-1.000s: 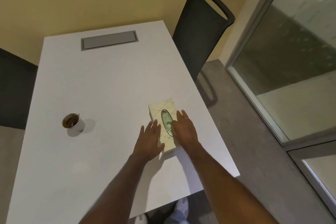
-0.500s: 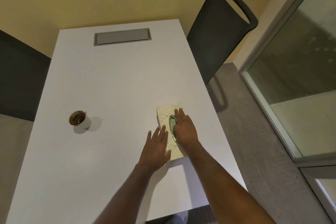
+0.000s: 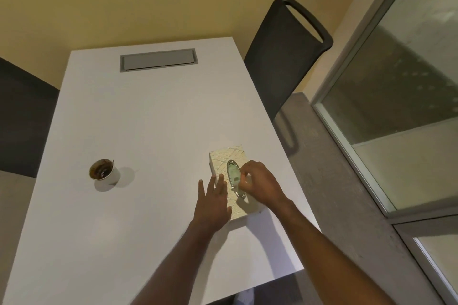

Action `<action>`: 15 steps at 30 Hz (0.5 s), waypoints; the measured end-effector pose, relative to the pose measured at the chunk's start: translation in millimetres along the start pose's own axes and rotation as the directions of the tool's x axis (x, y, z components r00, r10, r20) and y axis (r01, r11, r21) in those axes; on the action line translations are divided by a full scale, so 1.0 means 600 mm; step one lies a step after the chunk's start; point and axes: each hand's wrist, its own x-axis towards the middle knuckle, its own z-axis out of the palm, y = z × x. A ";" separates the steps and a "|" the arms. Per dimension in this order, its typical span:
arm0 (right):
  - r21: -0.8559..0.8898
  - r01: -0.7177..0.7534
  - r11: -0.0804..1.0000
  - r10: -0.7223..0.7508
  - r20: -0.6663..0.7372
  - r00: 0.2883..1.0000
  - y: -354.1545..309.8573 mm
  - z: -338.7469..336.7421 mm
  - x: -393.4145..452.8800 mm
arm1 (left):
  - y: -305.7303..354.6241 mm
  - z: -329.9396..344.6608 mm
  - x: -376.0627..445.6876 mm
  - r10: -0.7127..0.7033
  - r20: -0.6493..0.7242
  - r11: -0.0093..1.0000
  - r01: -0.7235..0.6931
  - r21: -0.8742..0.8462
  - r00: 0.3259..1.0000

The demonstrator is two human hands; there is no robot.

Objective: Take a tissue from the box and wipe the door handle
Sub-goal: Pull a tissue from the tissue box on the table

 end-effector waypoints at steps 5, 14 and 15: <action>0.434 -0.076 0.898 0.128 -0.091 0.988 -0.046 -0.064 -0.060 | -0.020 -0.034 0.005 0.039 0.066 0.999 -0.039 0.004 0.997; 0.746 0.089 0.660 0.243 -0.324 0.914 -0.165 -0.217 -0.189 | -0.023 -0.183 -0.081 0.025 -0.209 0.346 -0.205 -0.916 0.978; 0.750 0.108 0.653 0.252 -0.350 0.902 -0.176 -0.230 -0.207 | -0.008 -0.208 -0.098 0.013 -0.261 0.254 -0.255 -0.933 0.965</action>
